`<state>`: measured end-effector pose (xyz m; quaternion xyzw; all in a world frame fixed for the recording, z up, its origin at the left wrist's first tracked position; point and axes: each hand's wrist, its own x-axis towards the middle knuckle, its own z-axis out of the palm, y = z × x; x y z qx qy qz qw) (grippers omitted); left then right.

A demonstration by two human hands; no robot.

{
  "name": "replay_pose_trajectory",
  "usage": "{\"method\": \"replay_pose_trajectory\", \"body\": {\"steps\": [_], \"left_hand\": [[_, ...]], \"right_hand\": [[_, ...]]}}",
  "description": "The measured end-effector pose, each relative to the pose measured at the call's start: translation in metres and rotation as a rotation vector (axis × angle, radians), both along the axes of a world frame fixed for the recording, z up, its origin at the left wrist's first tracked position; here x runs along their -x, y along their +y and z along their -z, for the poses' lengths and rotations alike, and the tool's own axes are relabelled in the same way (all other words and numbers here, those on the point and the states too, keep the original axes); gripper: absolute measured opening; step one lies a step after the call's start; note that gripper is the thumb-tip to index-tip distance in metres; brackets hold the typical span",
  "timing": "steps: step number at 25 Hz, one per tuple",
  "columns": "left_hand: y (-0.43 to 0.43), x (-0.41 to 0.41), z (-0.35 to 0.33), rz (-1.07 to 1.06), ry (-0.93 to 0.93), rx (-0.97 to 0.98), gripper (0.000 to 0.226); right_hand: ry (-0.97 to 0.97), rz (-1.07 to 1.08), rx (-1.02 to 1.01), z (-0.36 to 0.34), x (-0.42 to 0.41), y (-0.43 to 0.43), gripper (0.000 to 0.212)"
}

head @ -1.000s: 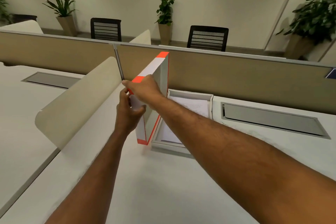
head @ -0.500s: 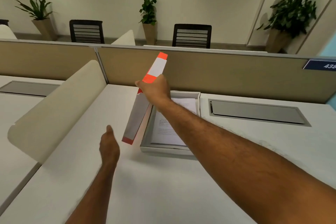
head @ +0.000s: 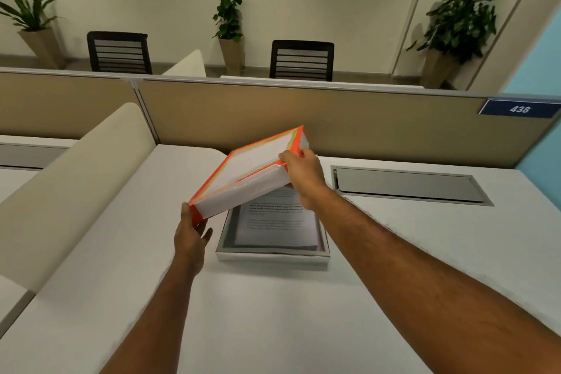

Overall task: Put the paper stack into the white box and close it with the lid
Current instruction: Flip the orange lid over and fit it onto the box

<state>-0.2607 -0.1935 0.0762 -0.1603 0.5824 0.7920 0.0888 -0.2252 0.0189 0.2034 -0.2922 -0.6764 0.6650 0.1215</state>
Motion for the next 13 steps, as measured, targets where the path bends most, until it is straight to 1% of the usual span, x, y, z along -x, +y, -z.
{"method": "replay_pose_trajectory", "body": {"steps": [1,5,9,13], "left_hand": [[0.003,0.004,-0.004,0.002,0.012,0.016,0.051],[0.015,0.023,-0.024,0.035,0.079,0.089,0.036],[0.028,0.036,-0.035,0.101,0.127,0.194,0.032],[0.035,0.041,-0.026,0.193,0.151,0.290,0.029]], "right_hand": [[-0.011,0.000,-0.002,0.004,-0.002,0.006,0.045],[-0.069,0.019,-0.016,0.020,-0.010,0.025,0.042],[-0.046,0.050,-0.002,0.038,-0.019,0.047,0.024],[-0.029,0.044,-0.004,0.054,-0.026,0.063,0.006]]}}
